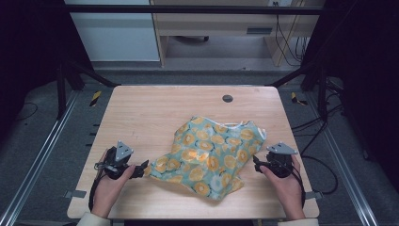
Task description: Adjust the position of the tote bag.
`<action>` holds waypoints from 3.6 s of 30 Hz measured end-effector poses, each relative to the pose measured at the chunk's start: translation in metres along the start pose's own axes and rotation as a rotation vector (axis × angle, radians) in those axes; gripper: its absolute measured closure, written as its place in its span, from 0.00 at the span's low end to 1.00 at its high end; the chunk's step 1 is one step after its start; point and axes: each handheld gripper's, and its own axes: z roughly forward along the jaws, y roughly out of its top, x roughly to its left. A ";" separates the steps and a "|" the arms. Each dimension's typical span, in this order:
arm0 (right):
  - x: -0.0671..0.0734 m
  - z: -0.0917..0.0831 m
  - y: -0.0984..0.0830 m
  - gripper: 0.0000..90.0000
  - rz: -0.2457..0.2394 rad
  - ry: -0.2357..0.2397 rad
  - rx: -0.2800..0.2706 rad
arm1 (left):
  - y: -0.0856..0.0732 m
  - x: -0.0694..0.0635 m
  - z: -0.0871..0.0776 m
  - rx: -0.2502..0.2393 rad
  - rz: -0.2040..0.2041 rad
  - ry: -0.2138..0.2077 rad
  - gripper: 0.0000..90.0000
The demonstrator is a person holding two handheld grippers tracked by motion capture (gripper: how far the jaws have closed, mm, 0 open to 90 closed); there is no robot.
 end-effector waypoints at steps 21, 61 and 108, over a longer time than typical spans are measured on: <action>-0.009 0.003 0.002 0.37 0.043 0.044 -0.006 | 0.000 0.000 0.004 0.015 -0.013 0.010 0.10; -0.036 0.061 0.045 0.97 0.083 0.259 -0.031 | 0.133 -0.020 0.068 0.014 -0.003 -0.232 0.10; -0.035 0.028 0.058 1.00 0.067 0.259 -0.166 | 0.124 -0.025 0.100 0.061 -0.023 -0.266 1.00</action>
